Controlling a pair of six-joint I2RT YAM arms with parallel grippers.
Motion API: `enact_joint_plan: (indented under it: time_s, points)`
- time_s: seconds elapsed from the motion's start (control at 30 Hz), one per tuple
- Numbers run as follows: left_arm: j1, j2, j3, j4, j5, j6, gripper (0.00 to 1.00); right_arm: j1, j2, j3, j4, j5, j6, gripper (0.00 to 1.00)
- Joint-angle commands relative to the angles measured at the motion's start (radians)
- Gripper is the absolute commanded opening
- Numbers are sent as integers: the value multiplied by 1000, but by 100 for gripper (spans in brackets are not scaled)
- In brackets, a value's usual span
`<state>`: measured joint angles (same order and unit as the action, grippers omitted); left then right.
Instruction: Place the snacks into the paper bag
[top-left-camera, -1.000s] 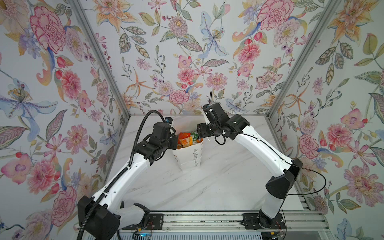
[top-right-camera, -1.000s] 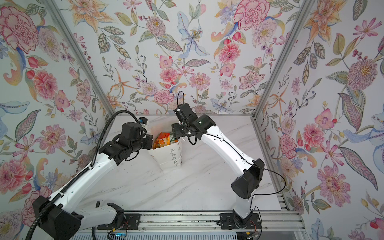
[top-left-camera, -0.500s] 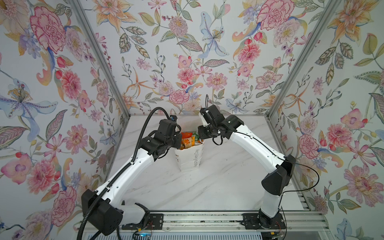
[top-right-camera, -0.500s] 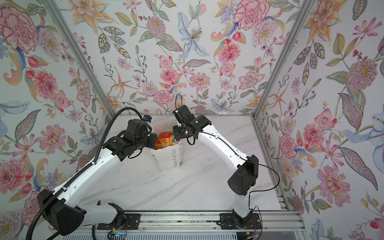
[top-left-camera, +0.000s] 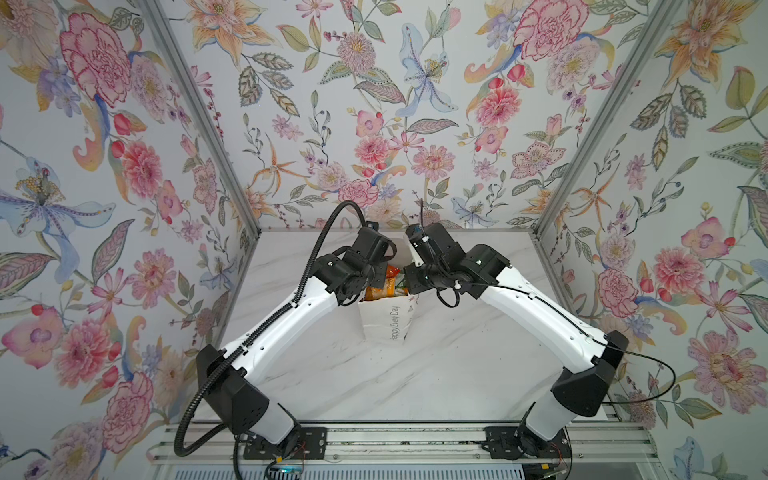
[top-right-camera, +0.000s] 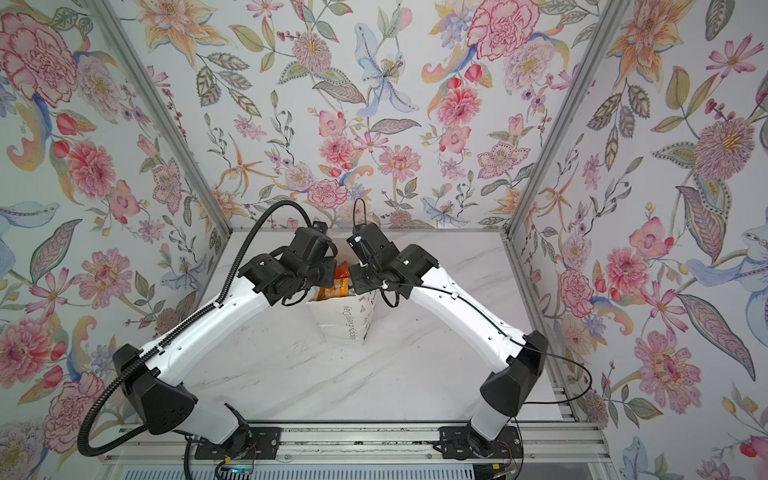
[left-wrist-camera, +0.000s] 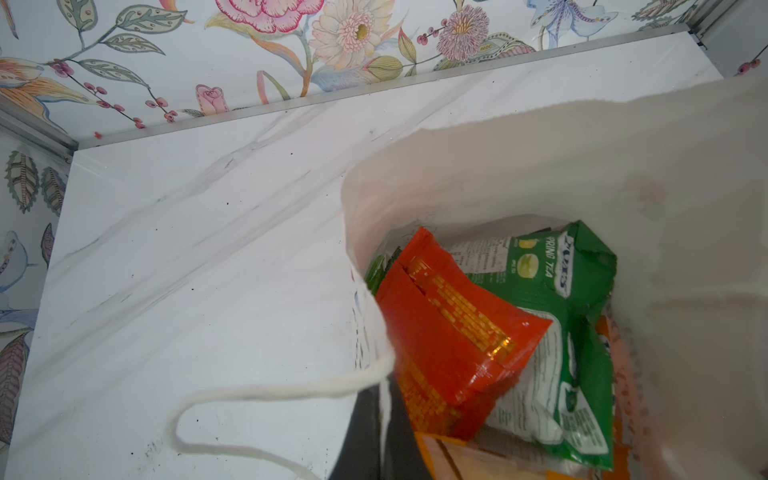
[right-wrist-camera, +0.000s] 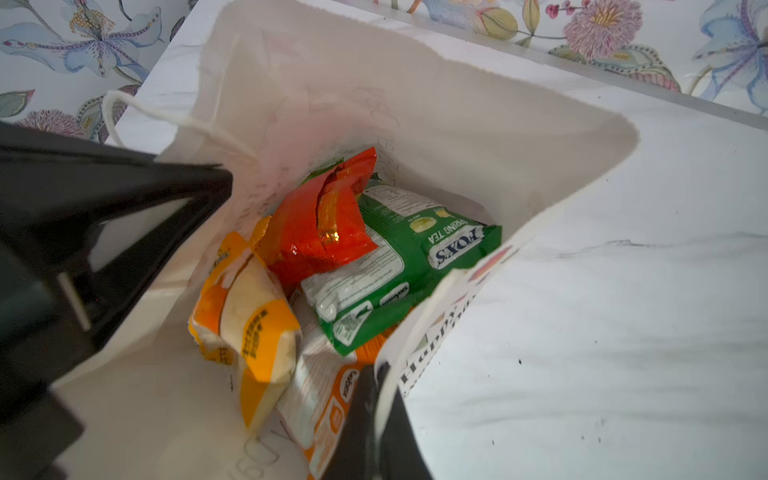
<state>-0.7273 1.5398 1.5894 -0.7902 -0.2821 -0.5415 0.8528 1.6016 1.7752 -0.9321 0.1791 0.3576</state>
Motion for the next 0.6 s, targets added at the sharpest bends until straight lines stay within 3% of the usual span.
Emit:
enact_joint_plan:
  time_s: [0.0,0.17,0.33,0.57]
  points:
    - [-62,-11,49,71,-62,-72,0,-28,-119,-95,156,-29,29,0]
    - [-135,-54,-26,171,-58,-140,0,-93,-220,-270,243,-126,67,0]
    - [-152,-68,-76,207,-72,-184,1,-127,-236,-328,254,-143,75,1]
    - [-152,-70,-95,210,-104,-180,16,-172,-235,-333,267,-173,70,12]
